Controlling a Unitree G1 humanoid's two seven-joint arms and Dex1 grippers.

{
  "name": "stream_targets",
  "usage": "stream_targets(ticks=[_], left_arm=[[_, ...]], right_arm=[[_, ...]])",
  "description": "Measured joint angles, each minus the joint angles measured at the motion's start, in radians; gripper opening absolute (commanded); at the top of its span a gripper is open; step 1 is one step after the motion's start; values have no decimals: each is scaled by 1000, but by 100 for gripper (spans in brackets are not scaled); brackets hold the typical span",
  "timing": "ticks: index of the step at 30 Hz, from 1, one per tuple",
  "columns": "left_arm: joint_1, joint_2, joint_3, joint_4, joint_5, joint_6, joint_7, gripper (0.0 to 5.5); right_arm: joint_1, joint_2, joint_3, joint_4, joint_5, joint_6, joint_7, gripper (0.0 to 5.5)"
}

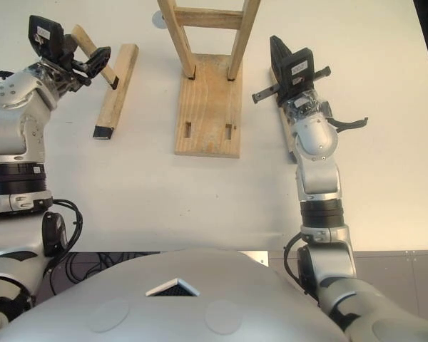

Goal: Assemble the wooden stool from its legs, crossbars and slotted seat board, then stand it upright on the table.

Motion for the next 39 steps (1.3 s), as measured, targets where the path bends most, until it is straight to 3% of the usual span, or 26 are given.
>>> stream_targets(ticks=[18,29,39], left_arm=[[29,-46,45,46,4,-103,73,37],[193,-127,144,170,-31,-528,110,37],[157,-89,87,244,-10,-537,114,37]], right_arm=[[-30,-1,3,49,0,-16,18,0],[-44,-9,-10,73,1,-19,49,0],[-45,-10,-13,78,-1,-18,65,0]])
